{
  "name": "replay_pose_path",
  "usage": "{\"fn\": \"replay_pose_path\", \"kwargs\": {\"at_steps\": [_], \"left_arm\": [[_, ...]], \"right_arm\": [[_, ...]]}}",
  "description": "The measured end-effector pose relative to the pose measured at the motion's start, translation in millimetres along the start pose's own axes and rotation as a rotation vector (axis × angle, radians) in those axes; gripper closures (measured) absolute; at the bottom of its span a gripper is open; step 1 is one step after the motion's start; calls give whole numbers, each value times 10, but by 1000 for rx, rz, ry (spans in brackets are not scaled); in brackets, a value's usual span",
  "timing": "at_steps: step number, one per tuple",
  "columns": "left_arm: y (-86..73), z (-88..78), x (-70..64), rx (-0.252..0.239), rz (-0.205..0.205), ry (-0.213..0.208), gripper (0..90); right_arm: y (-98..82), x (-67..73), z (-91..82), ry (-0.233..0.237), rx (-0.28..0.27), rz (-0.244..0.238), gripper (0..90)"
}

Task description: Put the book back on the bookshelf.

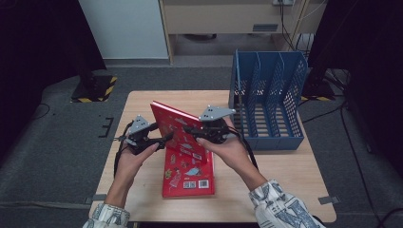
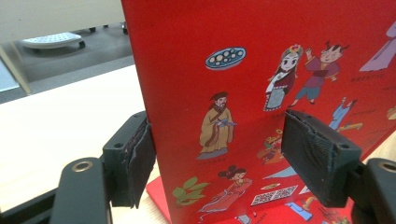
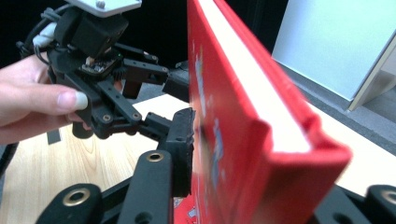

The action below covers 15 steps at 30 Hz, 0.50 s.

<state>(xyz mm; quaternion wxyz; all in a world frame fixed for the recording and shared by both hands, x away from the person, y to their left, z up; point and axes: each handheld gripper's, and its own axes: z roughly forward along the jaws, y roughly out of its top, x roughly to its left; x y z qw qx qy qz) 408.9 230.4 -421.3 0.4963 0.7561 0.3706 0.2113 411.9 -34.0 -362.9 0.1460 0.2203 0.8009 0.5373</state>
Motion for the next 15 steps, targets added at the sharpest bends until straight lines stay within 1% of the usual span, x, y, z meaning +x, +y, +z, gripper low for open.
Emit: {"fn": "replay_pose_path", "kwargs": {"at_steps": [5, 10, 15], "left_arm": [[6, 19, -6, -2, -1, -3, 270], [7, 33, -8, -4, -5, -1, 267], [7, 34, -9, -3, -8, -3, 265]], "right_arm": [[7, -29, 7, -2, 1, 2, 702], [5, -75, 37, 6, 6, 4, 713], [-2, -82, 56, 16, 6, 11, 721]]}}
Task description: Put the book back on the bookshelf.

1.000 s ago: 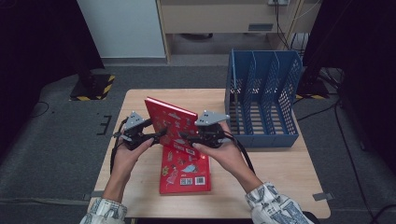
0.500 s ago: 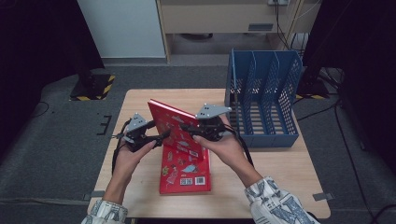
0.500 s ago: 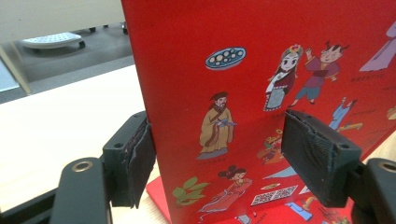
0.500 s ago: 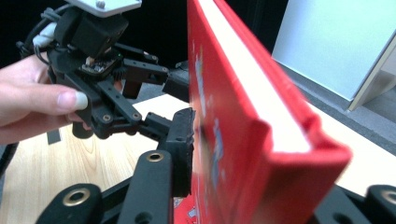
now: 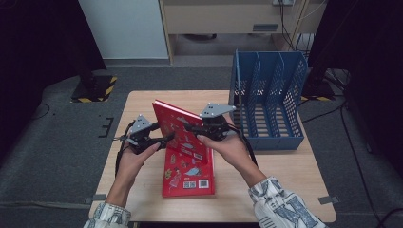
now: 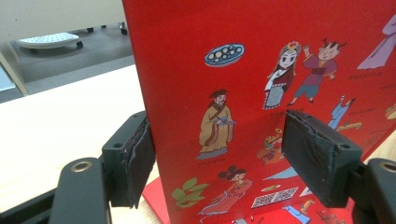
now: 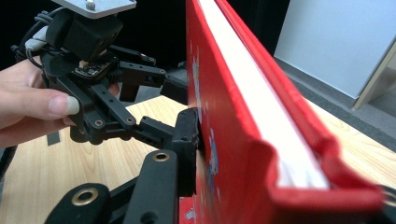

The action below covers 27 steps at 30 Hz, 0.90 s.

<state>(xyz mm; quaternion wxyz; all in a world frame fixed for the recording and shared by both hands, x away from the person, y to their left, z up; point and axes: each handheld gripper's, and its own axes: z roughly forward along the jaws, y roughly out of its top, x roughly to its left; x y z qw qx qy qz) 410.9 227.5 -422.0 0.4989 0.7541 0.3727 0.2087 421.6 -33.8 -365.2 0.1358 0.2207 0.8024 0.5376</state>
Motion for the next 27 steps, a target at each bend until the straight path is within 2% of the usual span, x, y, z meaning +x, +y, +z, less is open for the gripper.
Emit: {"fn": "replay_pose_path", "kwargs": {"at_steps": [13, 27], "left_arm": [[7, 5, -2, 7, 10, 2, 261], [15, 14, -14, 15, 19, 11, 252]], "right_arm": [[25, -20, 30, 23, -5, 22, 735], [25, -25, 49, 31, -13, 25, 747]]}}
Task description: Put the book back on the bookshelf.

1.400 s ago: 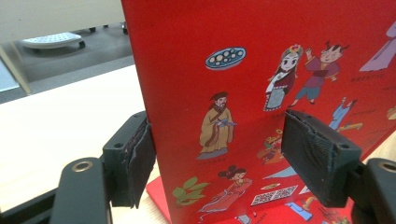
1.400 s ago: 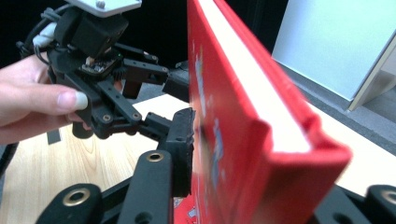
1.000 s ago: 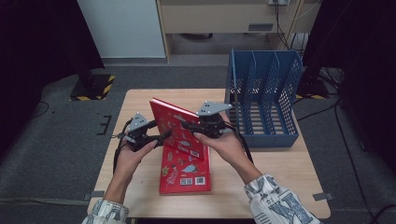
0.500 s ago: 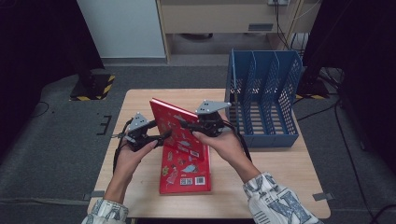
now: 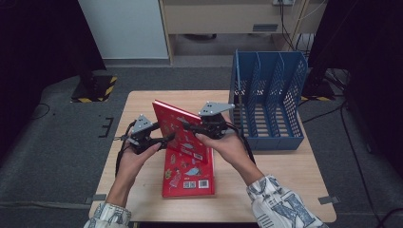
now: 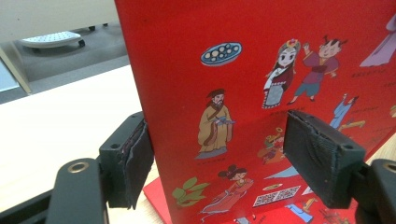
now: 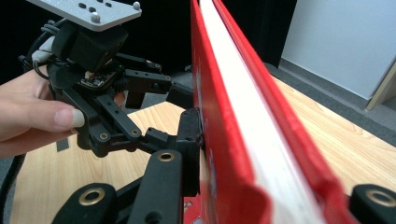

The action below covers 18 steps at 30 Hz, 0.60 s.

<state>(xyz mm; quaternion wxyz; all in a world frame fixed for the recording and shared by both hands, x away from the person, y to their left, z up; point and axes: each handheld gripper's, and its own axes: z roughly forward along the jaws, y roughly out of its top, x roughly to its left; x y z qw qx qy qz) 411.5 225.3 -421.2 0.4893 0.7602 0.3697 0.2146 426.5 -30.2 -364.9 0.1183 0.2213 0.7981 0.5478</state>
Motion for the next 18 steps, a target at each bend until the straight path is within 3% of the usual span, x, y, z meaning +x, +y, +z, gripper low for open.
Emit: {"fn": "replay_pose_path", "kwargs": {"at_steps": [7, 8, 9, 11, 14, 18], "left_arm": [[-14, -5, 8, -7, -9, -11, 248], [-43, -3, 18, 24, -6, -13, 215], [-43, -3, 18, 24, -6, -13, 184], [-118, -1, 30, 47, 2, 15, 169], [-286, -22, 93, 75, -27, 36, 144], [-517, -26, 155, 144, 14, 111, 133]], "right_arm": [[0, 2, -5, 9, 1, -9, 778], [2, 12, -10, 6, 3, -16, 784], [2, 12, -10, 6, 3, -16, 784], [1, 15, -15, -1, 2, -15, 785], [-5, -2, -18, -6, -4, 0, 786], [-3, -6, -17, -17, -7, 6, 788]]}}
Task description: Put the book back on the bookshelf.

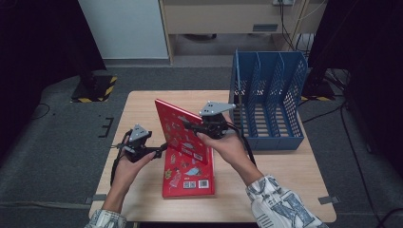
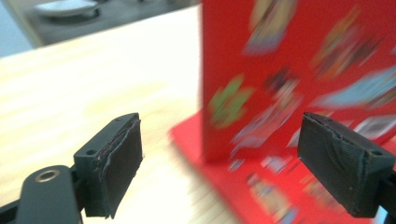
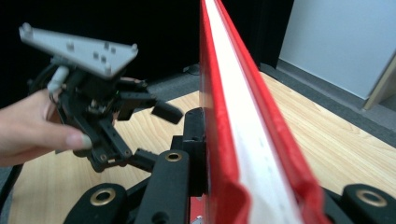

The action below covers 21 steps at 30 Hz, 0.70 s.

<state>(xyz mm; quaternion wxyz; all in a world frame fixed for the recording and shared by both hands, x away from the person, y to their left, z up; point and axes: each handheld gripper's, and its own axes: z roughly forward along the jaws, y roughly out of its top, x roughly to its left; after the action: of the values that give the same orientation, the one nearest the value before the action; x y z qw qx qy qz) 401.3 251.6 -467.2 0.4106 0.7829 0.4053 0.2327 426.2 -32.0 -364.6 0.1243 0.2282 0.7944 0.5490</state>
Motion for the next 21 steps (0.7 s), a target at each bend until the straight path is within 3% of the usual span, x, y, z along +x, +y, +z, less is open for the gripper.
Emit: {"fn": "replay_pose_path", "kwargs": {"at_steps": [12, 17, 21], "left_arm": [[-258, 82, 137, 43, -89, -6, 84], [-338, 95, 166, 79, -87, 16, 73], [-388, 89, 232, 81, -110, 35, 70]], "right_arm": [[-2, -30, -16, -16, -7, 25, 790], [-1, -45, -21, -21, -14, 40, 791], [4, -35, -42, -29, -16, 42, 791]]}}
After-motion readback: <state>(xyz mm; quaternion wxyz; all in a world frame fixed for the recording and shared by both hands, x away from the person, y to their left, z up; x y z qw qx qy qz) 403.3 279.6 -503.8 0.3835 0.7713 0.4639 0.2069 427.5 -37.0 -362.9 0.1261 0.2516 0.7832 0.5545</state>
